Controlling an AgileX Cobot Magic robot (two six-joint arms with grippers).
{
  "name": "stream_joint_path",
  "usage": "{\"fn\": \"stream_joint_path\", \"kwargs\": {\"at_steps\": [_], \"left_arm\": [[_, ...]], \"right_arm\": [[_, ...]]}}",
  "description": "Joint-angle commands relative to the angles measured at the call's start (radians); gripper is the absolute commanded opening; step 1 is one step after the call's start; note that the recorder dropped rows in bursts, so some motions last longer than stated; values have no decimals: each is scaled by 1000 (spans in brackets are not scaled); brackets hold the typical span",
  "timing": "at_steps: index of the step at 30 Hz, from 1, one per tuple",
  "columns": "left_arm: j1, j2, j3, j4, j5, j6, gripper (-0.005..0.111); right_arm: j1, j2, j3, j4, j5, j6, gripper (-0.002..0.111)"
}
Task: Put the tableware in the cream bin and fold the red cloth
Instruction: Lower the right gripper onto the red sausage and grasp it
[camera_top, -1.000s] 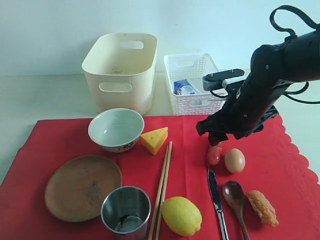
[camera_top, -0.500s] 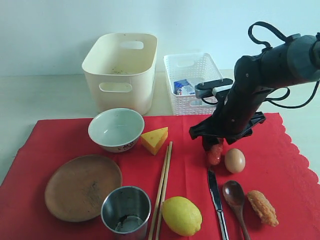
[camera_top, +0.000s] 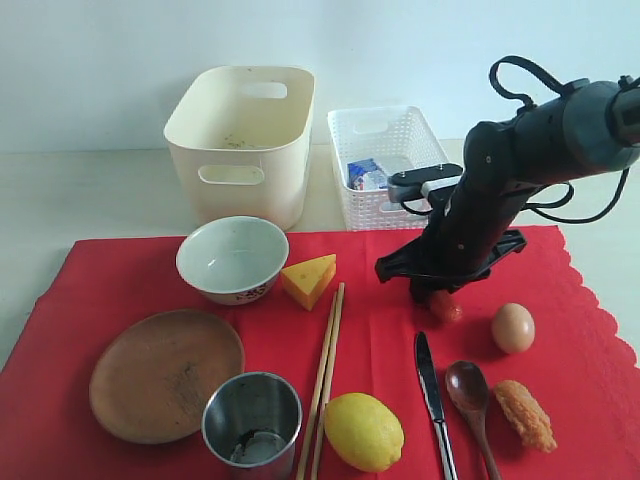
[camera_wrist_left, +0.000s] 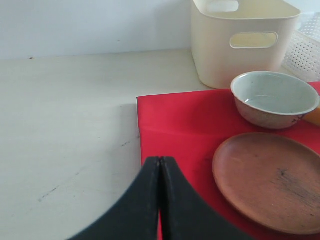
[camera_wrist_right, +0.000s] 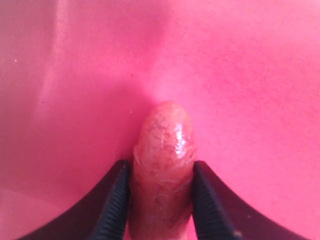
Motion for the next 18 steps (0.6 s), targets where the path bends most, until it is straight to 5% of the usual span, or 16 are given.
{"fn": "stream_joint_path", "kwargs": {"at_steps": [1,3,18], "left_arm": [[2,-6,2,-5,-11,-5,0],[2,-6,2,-5,-11,-5,0],[2,-6,2,-5,-11,-5,0]], "right_arm": [[-2,17,-3,-1,-53,-3,6],[-2,17,-3,1,-65,-3,0],[-2,-52,-3,-3,-44,-57,0]]}}
